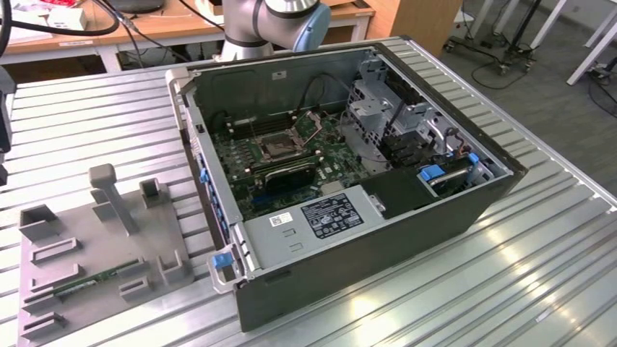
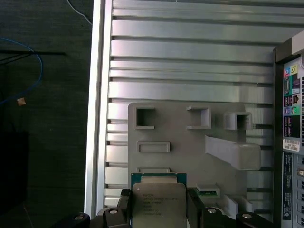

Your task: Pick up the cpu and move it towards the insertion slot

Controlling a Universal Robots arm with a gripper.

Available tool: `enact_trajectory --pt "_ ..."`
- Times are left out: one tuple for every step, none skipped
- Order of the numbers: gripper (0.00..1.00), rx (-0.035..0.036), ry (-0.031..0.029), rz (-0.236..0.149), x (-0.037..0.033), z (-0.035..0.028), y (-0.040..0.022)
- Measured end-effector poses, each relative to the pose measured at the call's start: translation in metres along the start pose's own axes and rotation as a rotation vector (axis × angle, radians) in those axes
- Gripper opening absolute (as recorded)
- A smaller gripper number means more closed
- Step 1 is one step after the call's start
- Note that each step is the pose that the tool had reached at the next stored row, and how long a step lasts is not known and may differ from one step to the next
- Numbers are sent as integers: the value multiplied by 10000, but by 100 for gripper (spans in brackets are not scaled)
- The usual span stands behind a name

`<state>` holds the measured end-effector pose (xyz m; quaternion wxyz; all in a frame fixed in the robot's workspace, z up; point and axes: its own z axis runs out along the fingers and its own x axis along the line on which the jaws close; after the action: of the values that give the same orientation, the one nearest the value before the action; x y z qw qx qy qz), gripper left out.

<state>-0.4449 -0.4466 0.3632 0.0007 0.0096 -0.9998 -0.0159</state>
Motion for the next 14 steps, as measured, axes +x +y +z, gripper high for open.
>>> enact_trajectory --pt "54 0 0 0 0 0 0" --pt "54 1 0 -1 -1 -1 0" --pt "54 1 1 -1 -3 -1 0" --pt "54 1 1 -1 -6 -1 0" --pt "54 1 1 -1 -9 -1 0" --pt "54 0 0 0 -11 0 0" --pt "54 0 0 0 -13 0 0" --pt "54 0 -1 0 -14 0 0" --pt "54 0 0 0 -14 0 0" --pt "54 0 0 0 -15 0 0" --pt "54 0 -1 -1 -17 0 0" --pt "54 0 -1 -1 -19 0 0" --pt "54 0 0 0 -21 0 0" --pt "54 0 0 0 -24 0 0"
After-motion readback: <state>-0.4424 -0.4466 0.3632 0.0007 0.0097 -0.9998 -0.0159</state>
